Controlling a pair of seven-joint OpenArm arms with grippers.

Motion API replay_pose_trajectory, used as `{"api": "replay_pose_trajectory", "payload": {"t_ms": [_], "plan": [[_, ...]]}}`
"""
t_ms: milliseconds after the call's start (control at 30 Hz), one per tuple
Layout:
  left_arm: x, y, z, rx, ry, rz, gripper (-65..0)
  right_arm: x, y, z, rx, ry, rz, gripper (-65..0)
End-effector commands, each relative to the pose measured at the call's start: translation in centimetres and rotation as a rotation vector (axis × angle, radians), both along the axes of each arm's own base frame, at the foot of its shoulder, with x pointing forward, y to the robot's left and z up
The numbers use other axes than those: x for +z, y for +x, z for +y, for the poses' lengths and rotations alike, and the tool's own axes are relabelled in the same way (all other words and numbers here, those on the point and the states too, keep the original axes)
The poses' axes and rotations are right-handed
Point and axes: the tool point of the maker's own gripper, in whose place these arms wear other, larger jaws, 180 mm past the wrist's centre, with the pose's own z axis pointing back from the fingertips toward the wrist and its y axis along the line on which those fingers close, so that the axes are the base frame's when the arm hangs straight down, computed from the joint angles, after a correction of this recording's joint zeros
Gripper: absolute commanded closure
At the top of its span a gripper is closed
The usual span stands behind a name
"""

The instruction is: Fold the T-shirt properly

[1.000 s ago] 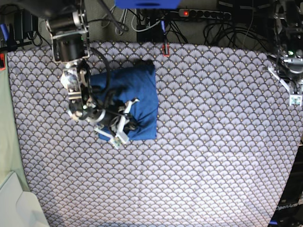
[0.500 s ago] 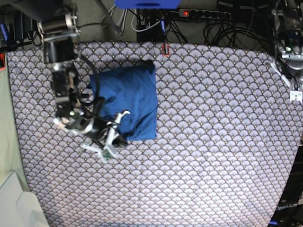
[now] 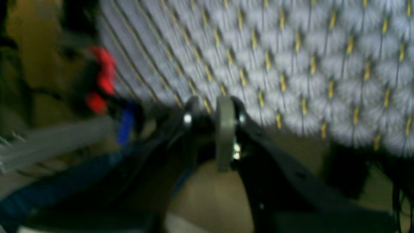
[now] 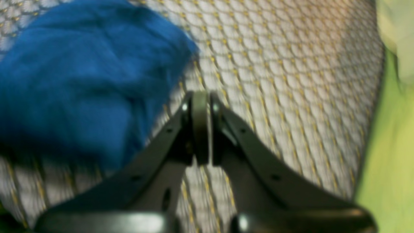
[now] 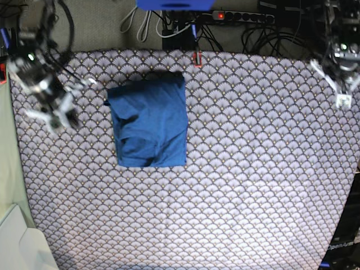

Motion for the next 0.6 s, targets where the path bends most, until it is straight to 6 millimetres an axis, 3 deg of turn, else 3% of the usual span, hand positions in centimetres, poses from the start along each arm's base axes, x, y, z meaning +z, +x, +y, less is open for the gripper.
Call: {"api": "replay_pose_trajectory", "payload": {"t_ms": [0, 67, 167, 367, 567], "plan": [[0.8, 0.5, 0.1, -0.022, 0.010, -0.041, -6.2, 1.2, -0.3, -1.5, -0.035, -0.015, -0.037, 0.0], [0.0, -0.7, -0.6, -0.024, -0.021, -0.040, 0.0, 0.5, -2.8, -4.6, -0.116, -0.051, 0.006, 0.0], [-0.9, -2.7, -0.9, 0.007, -0.044, -0.038, -0.4, -0.4, -6.5, -8.3, -0.214, -0.099, 0.080, 0.0], [-2.9, -6.7, -2.4, 0.058, -0.098, -0.012, 0.0, -2.0, -13.3, -11.8, -0.342, -0.137, 0.206, 0.0], [-4.8, -10.8, -4.6, 0.057, -0.150, 0.037, 0.0, -6.9, -19.1, -14.3, -0.468, -0.054, 0.343, 0.0]]}}
